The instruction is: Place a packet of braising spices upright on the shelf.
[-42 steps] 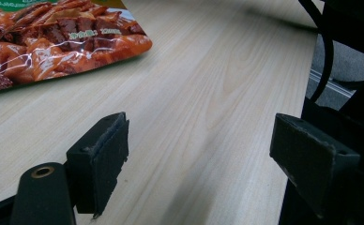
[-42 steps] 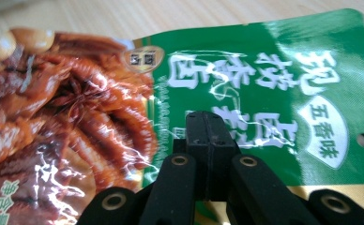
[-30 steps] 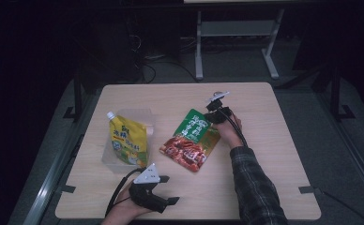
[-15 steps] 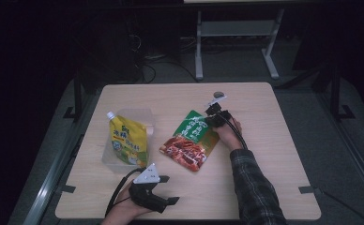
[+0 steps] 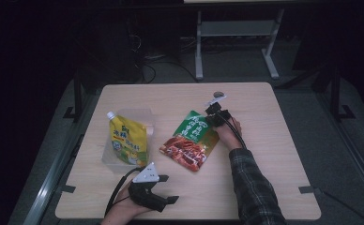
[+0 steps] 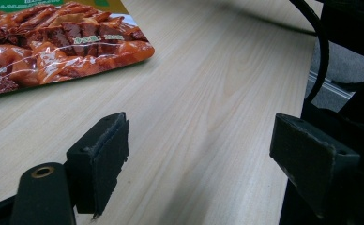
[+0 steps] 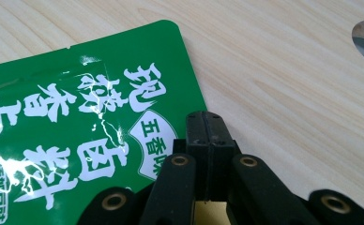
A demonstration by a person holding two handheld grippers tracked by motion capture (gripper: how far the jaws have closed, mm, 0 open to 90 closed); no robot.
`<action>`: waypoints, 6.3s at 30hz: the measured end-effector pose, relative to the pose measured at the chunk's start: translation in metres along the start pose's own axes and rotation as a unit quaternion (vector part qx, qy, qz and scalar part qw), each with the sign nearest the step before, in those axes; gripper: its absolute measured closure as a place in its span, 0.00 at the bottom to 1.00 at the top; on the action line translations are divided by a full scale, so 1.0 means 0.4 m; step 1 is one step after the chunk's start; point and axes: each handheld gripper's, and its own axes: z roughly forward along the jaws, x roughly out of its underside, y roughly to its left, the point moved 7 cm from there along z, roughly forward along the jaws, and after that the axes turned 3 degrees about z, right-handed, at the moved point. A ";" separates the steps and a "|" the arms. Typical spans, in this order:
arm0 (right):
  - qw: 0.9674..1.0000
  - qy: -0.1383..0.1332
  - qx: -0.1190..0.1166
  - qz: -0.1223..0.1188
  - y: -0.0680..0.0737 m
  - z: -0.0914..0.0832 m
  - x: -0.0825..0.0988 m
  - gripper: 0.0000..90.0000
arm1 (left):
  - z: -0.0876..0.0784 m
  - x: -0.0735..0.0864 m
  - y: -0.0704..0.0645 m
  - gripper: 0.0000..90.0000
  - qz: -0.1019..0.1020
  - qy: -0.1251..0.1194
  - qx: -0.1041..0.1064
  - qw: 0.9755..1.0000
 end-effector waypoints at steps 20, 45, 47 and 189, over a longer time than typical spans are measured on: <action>0.989 0.002 -0.123 -0.087 0.151 -0.017 0.019 1.00 | 0.002 -0.004 -0.003 0.21 0.000 -0.002 0.003 1.000; 0.988 0.018 -0.073 -0.133 0.107 -0.207 0.231 1.00 | 0.002 -0.012 0.002 0.21 0.007 -0.002 -0.010 1.000; 0.989 0.020 -0.071 -0.125 0.099 -0.218 0.243 1.00 | 0.001 -0.013 0.002 0.21 0.008 -0.002 -0.012 1.000; 0.969 -0.179 -0.144 0.088 0.103 -0.404 0.265 0.24 | 0.173 -0.301 0.207 1.00 -0.062 -0.103 -0.078 0.990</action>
